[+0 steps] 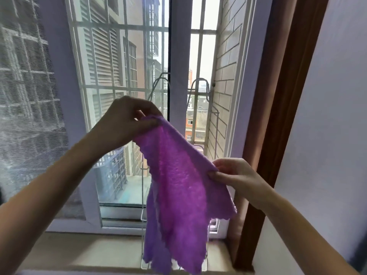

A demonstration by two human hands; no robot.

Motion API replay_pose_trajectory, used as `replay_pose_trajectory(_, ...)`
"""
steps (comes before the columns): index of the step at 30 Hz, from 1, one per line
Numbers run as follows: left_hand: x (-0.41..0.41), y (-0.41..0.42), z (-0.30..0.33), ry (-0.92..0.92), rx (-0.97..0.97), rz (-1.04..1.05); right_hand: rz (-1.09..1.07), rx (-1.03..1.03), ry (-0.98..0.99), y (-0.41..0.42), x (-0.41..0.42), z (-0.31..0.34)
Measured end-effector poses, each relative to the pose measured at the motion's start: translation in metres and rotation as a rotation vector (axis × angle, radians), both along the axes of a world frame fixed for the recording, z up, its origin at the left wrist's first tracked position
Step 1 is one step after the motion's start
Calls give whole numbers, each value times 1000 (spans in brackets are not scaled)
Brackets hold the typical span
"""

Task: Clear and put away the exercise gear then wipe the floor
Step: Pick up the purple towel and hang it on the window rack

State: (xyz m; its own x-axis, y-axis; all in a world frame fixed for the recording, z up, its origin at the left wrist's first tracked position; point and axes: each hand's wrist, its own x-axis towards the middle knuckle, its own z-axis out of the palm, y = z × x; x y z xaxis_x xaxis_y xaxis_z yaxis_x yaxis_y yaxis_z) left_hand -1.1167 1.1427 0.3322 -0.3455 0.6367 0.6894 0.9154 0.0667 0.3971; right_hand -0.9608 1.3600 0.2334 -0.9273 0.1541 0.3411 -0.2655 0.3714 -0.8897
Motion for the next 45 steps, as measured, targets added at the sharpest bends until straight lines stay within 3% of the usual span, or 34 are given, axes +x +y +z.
replay_pose_trajectory(4, -12, -11, -8, -14, -43, -30, 6, 14, -55, -10, -4, -6)
replay_pose_trajectory(7, -19, -18, -21, -25, -10, -11, 17, 149, -38, -20, -10, -16)
replay_pose_trajectory(10, -25, -24, -32, -31, 29, 4, -142, 370, 48, -21, -11, -24)
replay_pose_trajectory(14, -37, -32, -38, -30, 89, 21, -151, 358, 108, -14, -5, -20)
replay_pose_trajectory(17, -44, -35, -42, 4, 167, 22, -339, 536, 272, -9, -4, -21)
replay_pose_trajectory(20, -50, -38, -51, 142, 300, 43, -544, 698, 516, -9, -5, -29)
replay_pose_trajectory(24, -62, -41, -72, 545, 372, 174, -838, 893, 757, -5, -11, -41)
replay_pose_trajectory(27, -73, -42, -82, 731, 419, 163, -925, 943, 873, -2, -15, -37)
replay_pose_trajectory(34, -87, -37, -66, 891, 430, 172, -966, 979, 1019, 13, -20, 5)
replay_pose_trajectory(45, -96, -14, 50, 1073, 492, 305, -1158, 1095, 1195, 36, -47, 132)
